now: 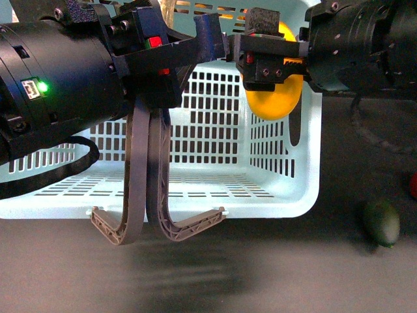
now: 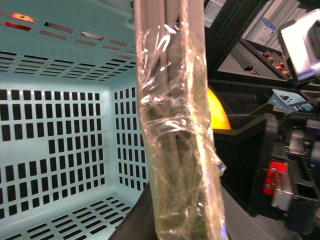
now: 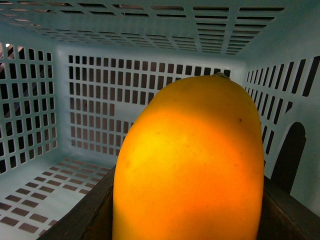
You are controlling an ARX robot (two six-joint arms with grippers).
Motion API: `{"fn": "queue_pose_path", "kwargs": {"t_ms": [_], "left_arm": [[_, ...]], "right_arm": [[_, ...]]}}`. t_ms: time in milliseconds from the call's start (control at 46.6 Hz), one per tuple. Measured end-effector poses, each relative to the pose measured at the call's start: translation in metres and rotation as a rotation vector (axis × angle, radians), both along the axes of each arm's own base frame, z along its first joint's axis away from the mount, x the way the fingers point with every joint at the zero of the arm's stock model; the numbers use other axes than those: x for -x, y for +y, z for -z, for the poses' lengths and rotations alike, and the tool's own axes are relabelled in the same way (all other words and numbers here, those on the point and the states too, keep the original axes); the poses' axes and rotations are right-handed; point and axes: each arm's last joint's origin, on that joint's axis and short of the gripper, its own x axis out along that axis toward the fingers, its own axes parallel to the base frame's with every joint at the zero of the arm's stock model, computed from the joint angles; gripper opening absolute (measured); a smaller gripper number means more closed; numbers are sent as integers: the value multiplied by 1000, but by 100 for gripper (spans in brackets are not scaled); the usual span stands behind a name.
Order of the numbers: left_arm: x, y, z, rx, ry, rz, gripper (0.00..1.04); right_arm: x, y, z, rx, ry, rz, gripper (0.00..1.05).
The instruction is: Pick mango with right arm and hold basket with left
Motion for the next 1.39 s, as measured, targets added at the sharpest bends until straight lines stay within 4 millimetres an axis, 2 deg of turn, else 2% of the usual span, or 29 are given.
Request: {"fn": "queue_pose_path", "kwargs": {"t_ms": [129,279,429,493,579,750,836,965,1093,1158,1372,1393], "left_arm": [[0,0,0,0,0,0,10],[0,0,0,0,0,0,10],[0,0,0,0,0,2,10],[0,0,0,-6,-2,10,10],[1,0,3,-7,9,3,10],[1,1,3,-9,9,-6,10],[1,1,3,-9,10,-5,10],[2,1,3,-9,10,3,10],[2,1,3,-6,12,4,10],[2,1,3,-6,11,3,10],[1,1,3,-8,10,-2,10],[1,1,3,-8,10,-2,10]], "right_arm": [[-5,4,5,-2,0,21,61],[-7,6,5,-10,-15,48,78],[-6,5,-3,-39,-55,70,97],[0,1,-11,-54,-77,83,97],[14,-11,-21,-70,-104,113,97],[62,-56,-46,-103,-151,243,97],[84,-68,-51,-110,-161,276,97],[132,-85,-55,-129,-176,350,97],[170,-92,-54,-113,-200,441,97],[176,-93,-54,-112,-217,446,97],[177,-93,-54,-105,-228,449,96],[177,-94,-53,-87,-284,470,92]]}}
